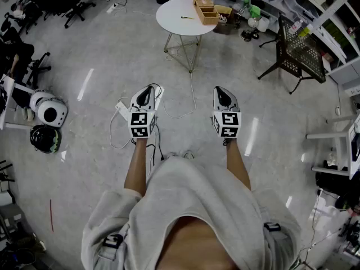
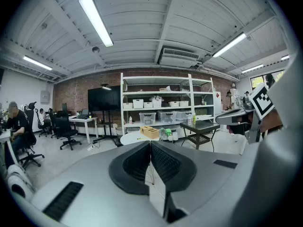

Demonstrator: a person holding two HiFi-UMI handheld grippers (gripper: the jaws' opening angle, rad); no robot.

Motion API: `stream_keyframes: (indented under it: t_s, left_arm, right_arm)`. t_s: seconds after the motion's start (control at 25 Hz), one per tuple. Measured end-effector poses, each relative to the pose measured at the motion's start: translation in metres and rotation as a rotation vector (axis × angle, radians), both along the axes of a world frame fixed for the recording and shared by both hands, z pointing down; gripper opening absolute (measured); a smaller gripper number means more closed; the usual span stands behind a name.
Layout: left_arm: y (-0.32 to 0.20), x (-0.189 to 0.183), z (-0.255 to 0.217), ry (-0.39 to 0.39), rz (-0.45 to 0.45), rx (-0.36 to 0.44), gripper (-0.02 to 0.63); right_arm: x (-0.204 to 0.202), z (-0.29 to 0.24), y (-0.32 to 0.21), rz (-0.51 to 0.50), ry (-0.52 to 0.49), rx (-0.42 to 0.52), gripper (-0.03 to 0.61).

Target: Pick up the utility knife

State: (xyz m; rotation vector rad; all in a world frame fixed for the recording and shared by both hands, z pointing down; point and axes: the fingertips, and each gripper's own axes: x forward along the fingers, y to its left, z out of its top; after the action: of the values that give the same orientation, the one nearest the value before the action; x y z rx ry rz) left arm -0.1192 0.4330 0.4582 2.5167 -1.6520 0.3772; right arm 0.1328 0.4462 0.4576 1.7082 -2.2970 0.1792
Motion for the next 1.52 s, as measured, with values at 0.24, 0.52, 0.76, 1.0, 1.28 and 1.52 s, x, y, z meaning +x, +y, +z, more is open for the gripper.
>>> stream_keyframes:
  t_s: [0.24,0.52,0.76,1.0,1.28,1.52]
  left_arm:
    - [-0.002,0.007,-0.003,-0.002,0.0,-0.001,0.021]
    - [0.002,0.022,-0.003,-0.004,-0.007,0.005,0.021]
    - [0.007,0.033,0.001,-0.014,-0.02,-0.002,0.021]
    - [0.003,0.034,0.01,-0.011,-0.038,-0.016,0.021]
    - [-0.035,0.035,0.019,-0.005,-0.037,-0.025,0.021]
    - [-0.094,0.029,0.031,0.014,-0.028,-0.032,0.021]
  right_arm:
    - [0.004,-0.001,-0.001,-0.006,0.001,-0.001,0.031]
    - [0.016,0.004,0.004,-0.022,-0.012,-0.001,0.031]
    - [0.024,0.014,0.006,-0.043,-0.007,-0.017,0.032]
    - [0.026,0.023,-0.001,-0.064,-0.002,-0.035,0.032]
    - [0.024,0.029,-0.04,-0.073,0.01,-0.044,0.032]
    - [0.013,0.038,-0.095,-0.079,0.027,-0.052,0.032]
